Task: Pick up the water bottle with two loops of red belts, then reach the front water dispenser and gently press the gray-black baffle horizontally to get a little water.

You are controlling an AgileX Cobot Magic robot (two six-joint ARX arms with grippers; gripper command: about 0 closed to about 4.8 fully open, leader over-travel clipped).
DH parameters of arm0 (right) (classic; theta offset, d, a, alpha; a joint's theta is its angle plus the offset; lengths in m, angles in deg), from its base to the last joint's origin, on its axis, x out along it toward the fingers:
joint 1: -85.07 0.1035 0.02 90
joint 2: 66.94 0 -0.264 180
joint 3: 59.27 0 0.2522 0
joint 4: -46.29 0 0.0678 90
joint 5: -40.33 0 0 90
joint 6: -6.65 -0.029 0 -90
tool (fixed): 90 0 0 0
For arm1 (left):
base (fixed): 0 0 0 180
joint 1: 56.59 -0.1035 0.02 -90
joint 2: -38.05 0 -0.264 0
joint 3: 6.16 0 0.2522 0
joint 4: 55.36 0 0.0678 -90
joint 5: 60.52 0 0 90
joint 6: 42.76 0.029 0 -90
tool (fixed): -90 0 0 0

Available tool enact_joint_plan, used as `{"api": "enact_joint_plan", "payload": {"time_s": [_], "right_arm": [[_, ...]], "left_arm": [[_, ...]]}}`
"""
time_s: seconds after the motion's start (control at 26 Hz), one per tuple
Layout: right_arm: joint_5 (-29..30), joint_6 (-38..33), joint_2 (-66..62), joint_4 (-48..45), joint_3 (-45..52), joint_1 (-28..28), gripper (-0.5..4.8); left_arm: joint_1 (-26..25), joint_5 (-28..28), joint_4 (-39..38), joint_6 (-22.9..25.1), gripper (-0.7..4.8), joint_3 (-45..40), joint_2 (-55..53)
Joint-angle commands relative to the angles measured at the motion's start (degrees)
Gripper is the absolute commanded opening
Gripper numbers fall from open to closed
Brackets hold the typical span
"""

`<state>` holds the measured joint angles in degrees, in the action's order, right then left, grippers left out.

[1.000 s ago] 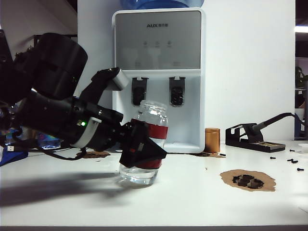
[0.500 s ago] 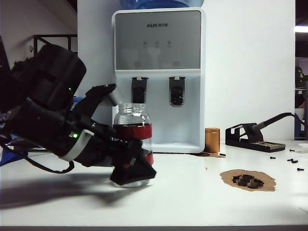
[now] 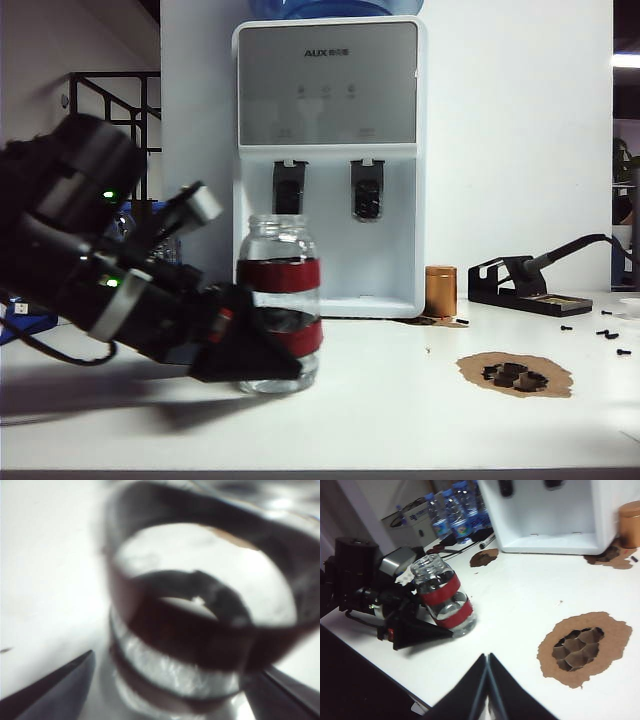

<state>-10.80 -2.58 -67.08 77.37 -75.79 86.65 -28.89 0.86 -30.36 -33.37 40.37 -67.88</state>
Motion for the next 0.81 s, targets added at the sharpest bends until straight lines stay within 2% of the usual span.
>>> {"api": "enact_joint_plan", "payload": {"time_s": [0.04, 0.23, 0.46, 0.5, 0.54, 0.65, 0.73, 0.77, 0.81], "right_arm": [[1.6, 0.1, 0.0, -0.7, -0.1, -1.0, -0.03], [1.8, 0.1, 0.0, -0.7, -0.1, -1.0, -0.03], [2.7, 0.1, 0.0, -0.7, -0.1, -1.0, -0.03], [2.7, 0.1, 0.0, -0.7, -0.1, -1.0, -0.03], [2.8, 0.1, 0.0, -0.7, -0.1, -1.0, -0.03], [3.0, 0.1, 0.0, -0.6, -0.1, -1.0, -0.03], [3.2, 0.1, 0.0, -0.6, -0.1, -1.0, -0.03], [3.2, 0.1, 0.0, -0.5, -0.1, -0.9, -0.03], [3.2, 0.1, 0.0, -0.5, -0.1, -0.9, -0.03]], "left_arm": [[-4.0, -3.8, -2.4, -0.2, 4.79, -0.3, 0.0], [-10.0, -8.8, -4.7, 1.1, 4.79, -0.3, 0.0], [-13.6, -9.9, -9.7, 7.4, 4.77, -0.3, 0.0], [-14.0, -9.9, -10.9, 8.3, 4.55, -0.3, 0.0], [-15.1, -9.9, -12.7, 9.7, 4.16, -0.3, 0.0], [-18.0, -9.7, -13.5, 9.9, 3.12, -0.3, 0.6], [-21.5, -7.1, -13.5, 10.2, 0.63, -0.3, 3.6], [-23.8, -4.9, -13.3, 10.2, -0.03, -0.3, 6.5], [-24.8, -3.7, -13.2, 10.1, -0.05, -0.3, 8.2]]}}
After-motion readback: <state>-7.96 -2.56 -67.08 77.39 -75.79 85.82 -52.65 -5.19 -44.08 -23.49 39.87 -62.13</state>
